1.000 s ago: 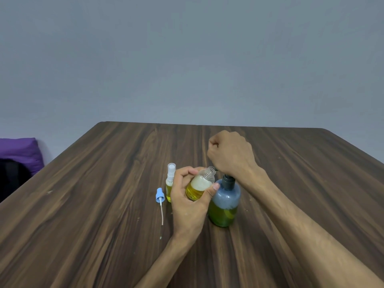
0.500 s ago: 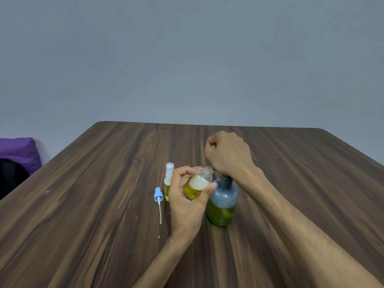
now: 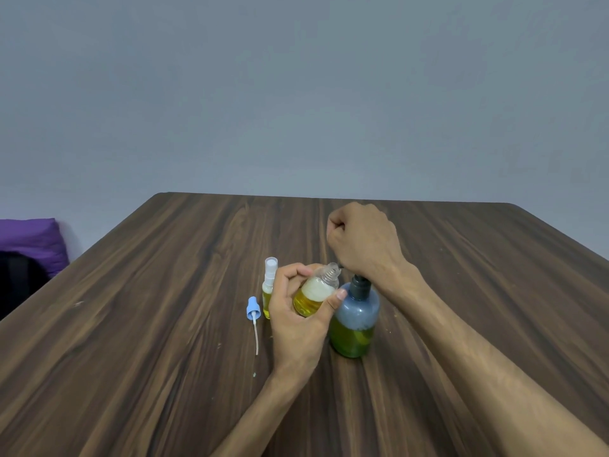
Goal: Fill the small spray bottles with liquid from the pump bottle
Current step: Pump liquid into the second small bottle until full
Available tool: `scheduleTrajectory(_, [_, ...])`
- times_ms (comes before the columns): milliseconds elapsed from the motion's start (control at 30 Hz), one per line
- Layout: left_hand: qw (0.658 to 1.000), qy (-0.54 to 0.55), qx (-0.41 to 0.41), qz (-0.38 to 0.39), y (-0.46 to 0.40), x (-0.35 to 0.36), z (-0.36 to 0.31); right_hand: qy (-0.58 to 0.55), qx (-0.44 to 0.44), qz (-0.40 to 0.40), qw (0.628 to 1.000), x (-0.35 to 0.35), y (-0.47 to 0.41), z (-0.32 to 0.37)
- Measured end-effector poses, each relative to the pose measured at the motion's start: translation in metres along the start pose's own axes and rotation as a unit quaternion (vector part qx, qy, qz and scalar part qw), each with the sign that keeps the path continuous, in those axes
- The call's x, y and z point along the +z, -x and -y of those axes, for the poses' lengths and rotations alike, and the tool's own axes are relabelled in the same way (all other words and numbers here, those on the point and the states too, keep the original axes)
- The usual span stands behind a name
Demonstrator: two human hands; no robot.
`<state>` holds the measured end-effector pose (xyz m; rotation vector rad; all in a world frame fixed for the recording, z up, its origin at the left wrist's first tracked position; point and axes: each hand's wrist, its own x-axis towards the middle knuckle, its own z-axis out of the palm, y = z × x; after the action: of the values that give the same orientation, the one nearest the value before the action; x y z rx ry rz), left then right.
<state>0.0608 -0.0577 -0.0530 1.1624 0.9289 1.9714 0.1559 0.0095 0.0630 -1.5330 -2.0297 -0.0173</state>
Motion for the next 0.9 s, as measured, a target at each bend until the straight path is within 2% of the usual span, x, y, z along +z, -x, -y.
scheduleTrajectory(67, [1.0,-0.005,-0.003,-0.001,0.0003,0.0001,0.0001,0.002,0.004,0.019,1.0,0.0009,0.0019,-0.0007])
scheduleTrajectory(200, [1.0,-0.01,-0.001,0.003,-0.0002,-0.0012,0.0025,-0.002,-0.004,-0.013,1.0,-0.0028,-0.0017,-0.0011])
scheduleTrajectory(333, [1.0,-0.012,0.001,-0.002,0.0,-0.0009,0.0015,-0.003,0.001,0.014,1.0,0.0015,0.0015,-0.0002])
scheduleTrajectory(467, [1.0,-0.004,0.005,-0.003,0.0005,0.0,-0.0003,0.001,-0.008,-0.024,1.0,-0.0026,-0.0049,-0.0001])
scheduleTrajectory(600, [1.0,-0.014,-0.002,0.002,0.0002,-0.0007,0.0012,-0.01,0.008,0.016,1.0,0.0037,0.0025,-0.0021])
scheduleTrajectory(733, [1.0,-0.012,0.002,0.005,0.0008,-0.0015,0.0014,-0.008,-0.005,-0.021,1.0,-0.0025,-0.0029,-0.0021])
scheduleTrajectory(900, [1.0,-0.008,-0.001,-0.001,0.0001,-0.0004,0.0012,-0.001,-0.005,0.007,1.0,0.0029,0.0001,-0.0019])
